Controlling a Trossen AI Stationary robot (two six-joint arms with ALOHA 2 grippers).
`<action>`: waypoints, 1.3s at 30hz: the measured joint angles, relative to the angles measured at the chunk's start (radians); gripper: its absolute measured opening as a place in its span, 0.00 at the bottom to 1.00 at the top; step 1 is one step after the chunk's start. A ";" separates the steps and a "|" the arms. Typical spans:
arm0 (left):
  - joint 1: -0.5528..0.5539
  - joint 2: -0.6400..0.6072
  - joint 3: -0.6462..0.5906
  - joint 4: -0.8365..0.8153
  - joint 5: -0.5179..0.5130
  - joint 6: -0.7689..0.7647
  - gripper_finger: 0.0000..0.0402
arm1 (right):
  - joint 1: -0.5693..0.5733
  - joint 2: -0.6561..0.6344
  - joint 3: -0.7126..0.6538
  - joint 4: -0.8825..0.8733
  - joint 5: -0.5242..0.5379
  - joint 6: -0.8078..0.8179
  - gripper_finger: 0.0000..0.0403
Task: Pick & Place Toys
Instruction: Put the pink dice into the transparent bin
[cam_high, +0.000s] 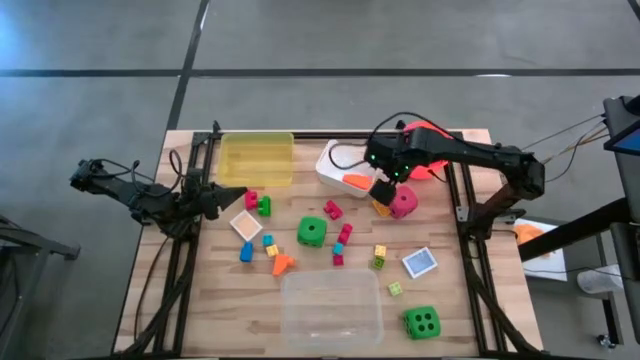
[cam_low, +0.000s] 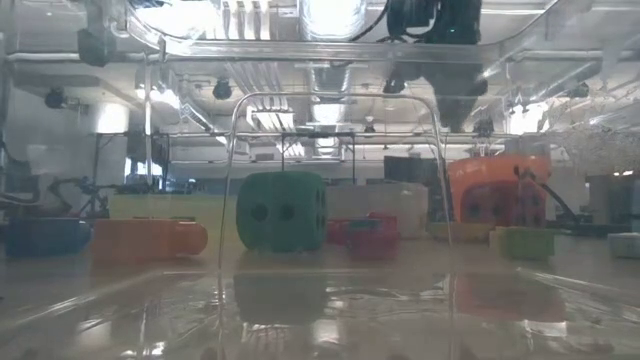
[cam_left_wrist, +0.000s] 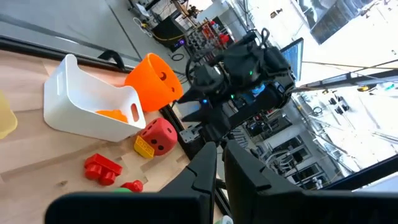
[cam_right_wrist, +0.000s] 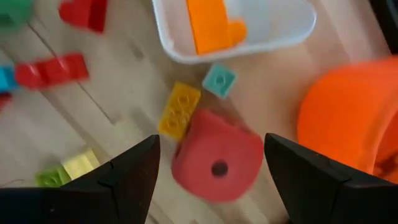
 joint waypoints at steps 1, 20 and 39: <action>0.001 0.000 0.000 0.000 0.000 0.000 0.07 | 0.012 -0.004 -0.012 -0.010 0.005 0.004 0.70; 0.051 0.000 0.000 -0.012 0.005 0.005 0.07 | 0.209 -0.045 -0.226 0.047 0.156 0.286 0.70; 0.051 -0.002 0.000 -0.029 0.037 -0.048 0.07 | 0.222 -0.019 -0.382 0.148 0.304 0.402 0.70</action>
